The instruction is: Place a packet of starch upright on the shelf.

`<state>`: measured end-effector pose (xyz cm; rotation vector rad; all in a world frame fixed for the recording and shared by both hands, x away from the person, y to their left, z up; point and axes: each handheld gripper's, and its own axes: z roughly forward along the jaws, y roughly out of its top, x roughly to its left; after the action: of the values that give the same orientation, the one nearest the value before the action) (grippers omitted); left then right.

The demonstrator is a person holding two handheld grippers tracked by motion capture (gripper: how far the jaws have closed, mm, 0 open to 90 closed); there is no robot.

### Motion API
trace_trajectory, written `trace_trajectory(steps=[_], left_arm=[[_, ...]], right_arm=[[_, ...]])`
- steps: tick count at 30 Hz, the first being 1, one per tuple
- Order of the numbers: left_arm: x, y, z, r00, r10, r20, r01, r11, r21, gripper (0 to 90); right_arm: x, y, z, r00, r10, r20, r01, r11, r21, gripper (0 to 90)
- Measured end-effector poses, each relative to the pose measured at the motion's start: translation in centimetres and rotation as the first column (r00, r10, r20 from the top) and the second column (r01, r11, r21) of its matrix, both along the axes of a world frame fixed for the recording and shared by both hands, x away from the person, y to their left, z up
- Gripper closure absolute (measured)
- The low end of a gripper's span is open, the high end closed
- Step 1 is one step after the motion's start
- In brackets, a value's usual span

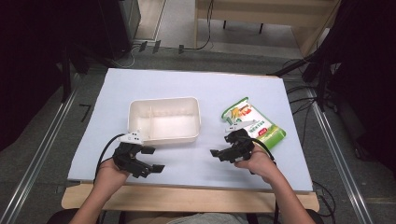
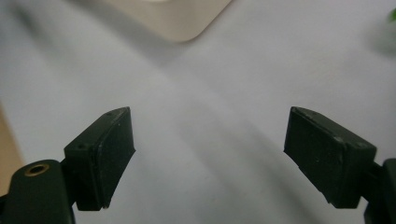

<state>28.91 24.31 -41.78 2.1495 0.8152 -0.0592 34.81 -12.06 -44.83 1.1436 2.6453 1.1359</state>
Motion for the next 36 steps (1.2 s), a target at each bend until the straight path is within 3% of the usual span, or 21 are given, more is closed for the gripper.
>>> trace_trajectory(steps=[1, 2, 5, 10, 14, 18, 32, 36], left_arm=[[0.0, 0.0, 0.0, 1.0, 0.0, 0.0, 0.0, 1.0, 0.0, 15.9], [0.0, 0.2, 0.0, 0.9999, -0.012, -0.003, 0.012, 0.9999, 0.003, 15.9], [0.0, 0.1, -0.5, 0.9995, -0.022, -0.021, 0.022, 0.9995, 0.022, 19.4], [0.4, -0.3, -0.6, 0.9995, -0.016, -0.028, 0.017, 0.9997, 0.016, 18.8], [0.7, -0.3, -0.7, 0.9994, -0.011, -0.032, 0.012, 0.9998, 0.013, 18.1], [0.9, -0.3, -0.7, 0.9993, -0.011, -0.037, 0.011, 0.9999, 0.01, 18.5], [0.9, -0.2, -0.9, 0.9987, -0.015, -0.049, 0.016, 0.9998, 0.01, 19.0], [0.7, -0.2, -0.7, 0.999, -0.02, -0.041, 0.02, 0.9998, -0.001, 19.1]], right_arm=[[0.0, 0.0, 0.0, 1.0, 0.0, 0.0, 0.0, 1.0, 0.0, 16.4], [0.0, 0.0, -0.1, 0.9993, 0.024, -0.028, -0.024, 0.9997, 0.008, 15.7], [-0.2, 0.3, 0.0, 0.9985, 0.055, 0.001, -0.055, 0.9982, -0.024, 15.8], [-0.1, 0.3, 0.3, 0.9984, 0.032, 0.046, -0.031, 0.9994, -0.015, 27.1], [0.3, -0.3, 0.4, 0.9985, 0.02, 0.051, -0.02, 0.9997, 0.012, 34.3], [0.6, -0.7, 0.3, 0.9994, 0.01, 0.032, -0.011, 0.9997, 0.022, 32.0], [0.5, -1.2, 0.4, 0.9987, -0.016, 0.049, 0.016, 0.9999, 0.006, 39.1], [0.2, -1.6, 0.6, 0.997, -0.048, 0.06, 0.048, 0.9988, 0.005, 40.0]])
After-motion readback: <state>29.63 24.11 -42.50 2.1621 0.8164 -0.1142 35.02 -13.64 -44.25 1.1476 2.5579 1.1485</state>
